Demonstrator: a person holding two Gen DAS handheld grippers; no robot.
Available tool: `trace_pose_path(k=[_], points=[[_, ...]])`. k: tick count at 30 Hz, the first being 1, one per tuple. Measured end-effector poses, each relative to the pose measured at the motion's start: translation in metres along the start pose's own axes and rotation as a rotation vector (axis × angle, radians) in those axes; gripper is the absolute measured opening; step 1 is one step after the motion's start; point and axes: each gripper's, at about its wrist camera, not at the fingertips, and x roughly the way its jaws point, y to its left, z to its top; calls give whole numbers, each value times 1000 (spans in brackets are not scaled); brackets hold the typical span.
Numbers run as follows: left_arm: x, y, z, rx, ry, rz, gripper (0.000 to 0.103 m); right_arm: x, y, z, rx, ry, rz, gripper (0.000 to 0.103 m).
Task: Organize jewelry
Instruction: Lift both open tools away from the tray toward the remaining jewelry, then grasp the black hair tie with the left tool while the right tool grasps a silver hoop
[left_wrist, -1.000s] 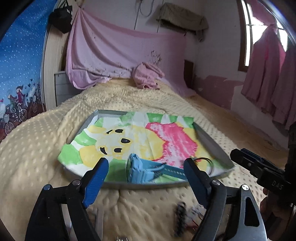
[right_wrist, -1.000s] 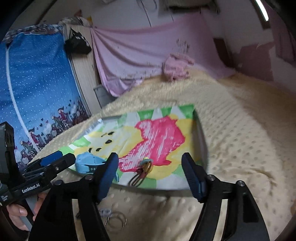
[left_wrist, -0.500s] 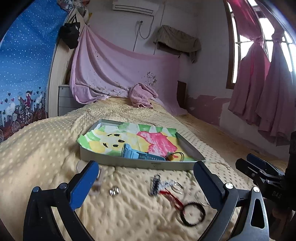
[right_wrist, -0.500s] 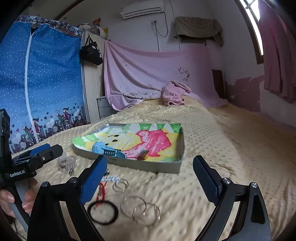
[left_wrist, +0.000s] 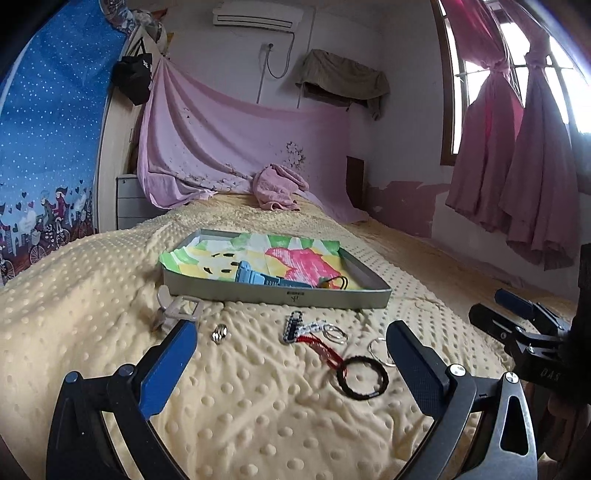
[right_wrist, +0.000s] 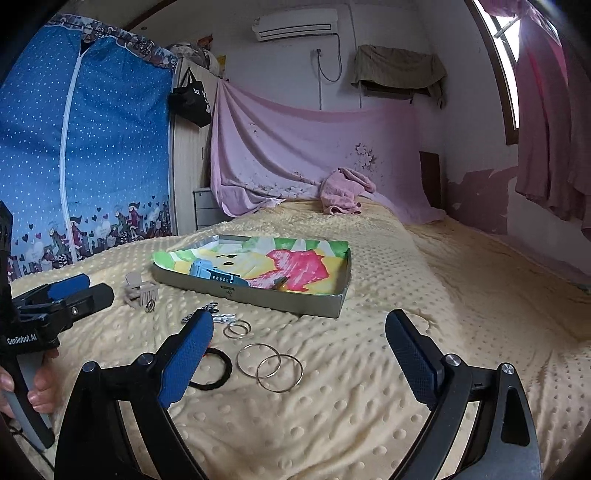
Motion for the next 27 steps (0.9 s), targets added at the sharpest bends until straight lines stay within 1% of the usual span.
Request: trace_pose_path(k=[2, 6, 12, 13, 15, 16, 17, 18, 20, 21, 22, 23, 24, 26, 27], points=[[1, -2, -2, 3, 12, -1, 103, -1, -1, -2, -1, 1, 2, 92], [9, -5, -6, 10, 63, -23, 103, 2, -1, -5, -5, 17, 10, 92], [25, -10, -11, 27, 146, -69, 102, 17, -5, -10, 27, 85, 30, 92], [28, -12, -11, 31, 160, -78, 100, 20, -5, -11, 31, 95, 32, 92], [34, -14, -14, 39, 192, -94, 92, 26, -7, -14, 41, 120, 40, 92], [37, -14, -15, 40, 206, -98, 86, 29, -8, -15, 44, 131, 43, 92], [43, -15, -16, 40, 235, -110, 80, 34, -9, -18, 49, 150, 47, 92], [47, -16, -17, 38, 256, -121, 77, 38, -10, -20, 51, 167, 53, 91], [58, -16, -21, 29, 313, -147, 62, 47, -9, -23, 52, 206, 63, 91], [64, -16, -22, 23, 340, -162, 58, 53, -8, -26, 53, 229, 70, 88], [68, -16, -24, 17, 362, -177, 50, 57, -7, -27, 52, 243, 73, 82], [72, -16, -25, 12, 381, -189, 43, 64, -7, -29, 48, 264, 79, 80], [78, -16, -28, 5, 412, -206, 40, 69, -6, -30, 45, 277, 83, 77], [84, -17, -31, -6, 443, -225, 34, 82, -4, -33, 45, 316, 99, 75], [87, -17, -32, -15, 455, -234, 33, 86, -3, -34, 46, 327, 103, 68]])
